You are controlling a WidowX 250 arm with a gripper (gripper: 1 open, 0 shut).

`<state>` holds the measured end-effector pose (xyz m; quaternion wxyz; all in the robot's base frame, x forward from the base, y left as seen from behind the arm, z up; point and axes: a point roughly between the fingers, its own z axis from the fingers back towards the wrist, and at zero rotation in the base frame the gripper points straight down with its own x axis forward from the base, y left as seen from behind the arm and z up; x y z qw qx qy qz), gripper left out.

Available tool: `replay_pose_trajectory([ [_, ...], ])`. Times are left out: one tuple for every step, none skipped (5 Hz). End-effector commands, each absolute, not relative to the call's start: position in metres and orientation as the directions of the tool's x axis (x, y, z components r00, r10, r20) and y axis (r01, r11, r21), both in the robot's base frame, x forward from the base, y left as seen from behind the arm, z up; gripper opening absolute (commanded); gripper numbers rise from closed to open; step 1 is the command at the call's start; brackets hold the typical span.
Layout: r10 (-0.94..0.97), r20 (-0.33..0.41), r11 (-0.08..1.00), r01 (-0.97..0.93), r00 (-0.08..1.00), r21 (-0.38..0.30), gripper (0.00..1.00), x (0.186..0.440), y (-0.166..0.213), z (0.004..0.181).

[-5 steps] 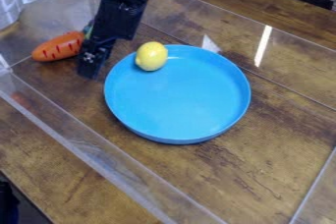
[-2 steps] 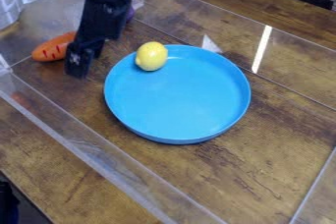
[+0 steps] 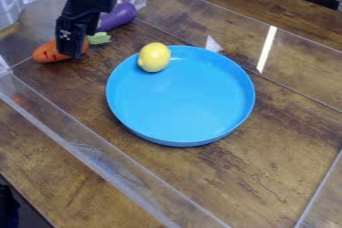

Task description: Remove the purple eggplant from the blue tray and put it on the table

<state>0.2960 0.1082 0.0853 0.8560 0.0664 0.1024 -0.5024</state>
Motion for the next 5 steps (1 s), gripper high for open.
replay_pose_trajectory([
  [-0.84, -0.225, 0.491, 0.869, 0.493, 0.071, 1.0, 0.317, 0.102, 0.097],
  [-0.856, -0.224, 0.459, 0.884, 0.466, 0.084, 1.0, 0.324, 0.111, 0.08],
  [-0.867, -0.223, 0.438, 0.895, 0.446, 0.085, 1.0, 0.325, 0.121, 0.059],
  [-0.88, -0.213, 0.414, 0.905, 0.425, 0.096, 1.0, 0.325, 0.13, 0.044],
  [-0.872, -0.191, 0.437, 0.893, 0.45, 0.105, 1.0, 0.322, 0.136, 0.048],
])
